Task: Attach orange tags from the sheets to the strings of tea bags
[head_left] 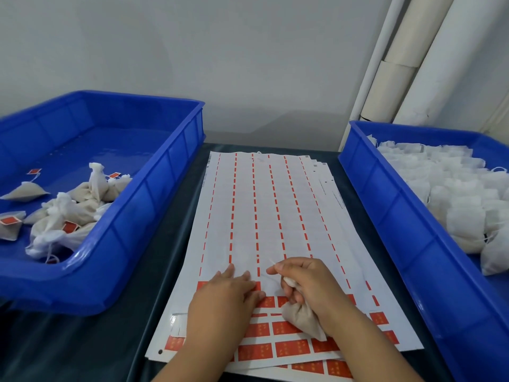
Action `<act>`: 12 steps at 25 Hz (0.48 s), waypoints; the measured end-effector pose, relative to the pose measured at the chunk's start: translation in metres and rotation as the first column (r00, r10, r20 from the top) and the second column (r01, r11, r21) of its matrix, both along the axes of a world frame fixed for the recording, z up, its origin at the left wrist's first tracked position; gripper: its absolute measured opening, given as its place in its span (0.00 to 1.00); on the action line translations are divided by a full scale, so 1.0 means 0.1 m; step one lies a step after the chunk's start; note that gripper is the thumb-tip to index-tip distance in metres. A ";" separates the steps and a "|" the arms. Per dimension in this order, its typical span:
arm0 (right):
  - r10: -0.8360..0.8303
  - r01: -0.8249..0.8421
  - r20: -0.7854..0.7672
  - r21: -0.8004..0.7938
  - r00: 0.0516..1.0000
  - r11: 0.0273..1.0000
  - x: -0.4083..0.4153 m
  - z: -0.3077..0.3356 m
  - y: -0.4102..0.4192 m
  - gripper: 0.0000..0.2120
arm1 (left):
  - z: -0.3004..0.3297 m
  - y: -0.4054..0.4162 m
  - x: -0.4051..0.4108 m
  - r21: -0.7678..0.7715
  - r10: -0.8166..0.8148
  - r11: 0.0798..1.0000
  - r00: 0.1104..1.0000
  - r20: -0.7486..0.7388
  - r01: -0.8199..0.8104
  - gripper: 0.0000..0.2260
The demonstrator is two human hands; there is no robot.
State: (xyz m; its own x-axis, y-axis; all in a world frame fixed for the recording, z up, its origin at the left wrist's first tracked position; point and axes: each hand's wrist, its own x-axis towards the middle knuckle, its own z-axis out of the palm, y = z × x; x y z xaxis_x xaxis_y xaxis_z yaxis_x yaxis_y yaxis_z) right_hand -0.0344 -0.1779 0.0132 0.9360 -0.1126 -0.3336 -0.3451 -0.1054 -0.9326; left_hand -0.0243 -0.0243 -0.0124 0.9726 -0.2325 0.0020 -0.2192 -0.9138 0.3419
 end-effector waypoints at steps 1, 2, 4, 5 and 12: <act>0.001 -0.001 0.000 -0.002 1.000 1.000 0.00 0.00 0.01 0.15 | 0.01 0.00 0.01 0.024 -0.012 1.000 1.000 -0.003 0.012 0.21; -0.002 0.002 -0.001 0.002 1.000 1.000 0.00 0.00 0.02 0.15 | 0.01 -0.01 0.02 0.049 -0.033 0.998 0.999 -0.009 0.034 0.21; -0.013 0.013 -0.005 0.013 1.000 1.000 0.01 0.00 0.03 0.14 | 0.04 -0.04 0.03 0.101 -0.103 0.989 0.994 -0.026 0.105 0.21; -0.017 0.017 -0.006 0.013 1.000 1.000 0.01 0.00 0.04 0.14 | 0.06 -0.05 0.02 0.122 -0.141 0.982 0.990 -0.027 0.143 0.20; -0.002 0.003 0.039 -0.012 0.999 1.000 -0.01 0.00 0.05 0.15 | 0.07 -0.06 0.05 0.298 -0.290 0.914 0.957 0.010 0.274 0.13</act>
